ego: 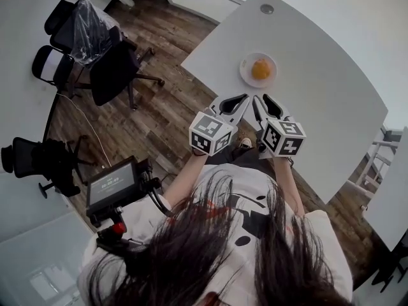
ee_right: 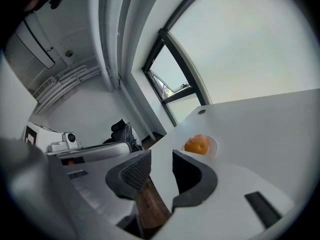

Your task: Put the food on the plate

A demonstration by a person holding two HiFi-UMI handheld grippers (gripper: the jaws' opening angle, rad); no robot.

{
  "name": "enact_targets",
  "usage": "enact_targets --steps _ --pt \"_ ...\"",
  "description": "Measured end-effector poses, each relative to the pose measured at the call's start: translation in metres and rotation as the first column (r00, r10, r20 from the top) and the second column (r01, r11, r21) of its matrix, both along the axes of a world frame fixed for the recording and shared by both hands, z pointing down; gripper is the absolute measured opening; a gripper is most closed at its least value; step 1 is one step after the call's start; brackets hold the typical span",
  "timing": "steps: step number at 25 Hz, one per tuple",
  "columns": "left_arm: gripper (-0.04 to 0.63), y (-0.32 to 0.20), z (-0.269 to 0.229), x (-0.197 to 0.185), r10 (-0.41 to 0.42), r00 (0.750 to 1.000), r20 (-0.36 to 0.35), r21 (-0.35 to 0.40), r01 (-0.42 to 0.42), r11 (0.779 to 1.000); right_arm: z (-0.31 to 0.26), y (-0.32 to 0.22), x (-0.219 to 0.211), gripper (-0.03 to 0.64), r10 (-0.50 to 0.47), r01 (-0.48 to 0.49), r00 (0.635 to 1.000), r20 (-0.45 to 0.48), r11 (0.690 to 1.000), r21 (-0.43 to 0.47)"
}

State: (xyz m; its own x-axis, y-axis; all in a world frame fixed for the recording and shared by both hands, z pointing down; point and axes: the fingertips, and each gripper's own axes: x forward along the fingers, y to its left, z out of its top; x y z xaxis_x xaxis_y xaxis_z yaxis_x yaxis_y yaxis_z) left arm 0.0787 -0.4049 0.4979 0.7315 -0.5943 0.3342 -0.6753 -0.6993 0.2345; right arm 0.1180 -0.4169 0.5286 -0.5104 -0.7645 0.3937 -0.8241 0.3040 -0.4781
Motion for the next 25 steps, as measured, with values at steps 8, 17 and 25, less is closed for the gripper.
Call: enact_targets --steps 8,17,25 --pt "0.015 0.012 -0.001 -0.008 -0.002 1.000 0.020 -0.001 0.002 1.000 -0.005 0.002 0.000 0.141 0.029 -0.029 0.999 0.026 1.000 -0.002" --pt "0.015 0.038 -0.012 -0.041 -0.012 1.000 0.007 0.028 0.012 1.000 -0.015 0.030 -0.021 0.141 0.058 -0.058 0.998 0.019 0.998 0.012" --pt "0.015 0.103 -0.021 -0.092 0.001 1.000 0.005 0.050 -0.001 0.999 -0.021 0.095 -0.070 0.141 0.079 -0.079 0.997 0.023 0.997 0.009"
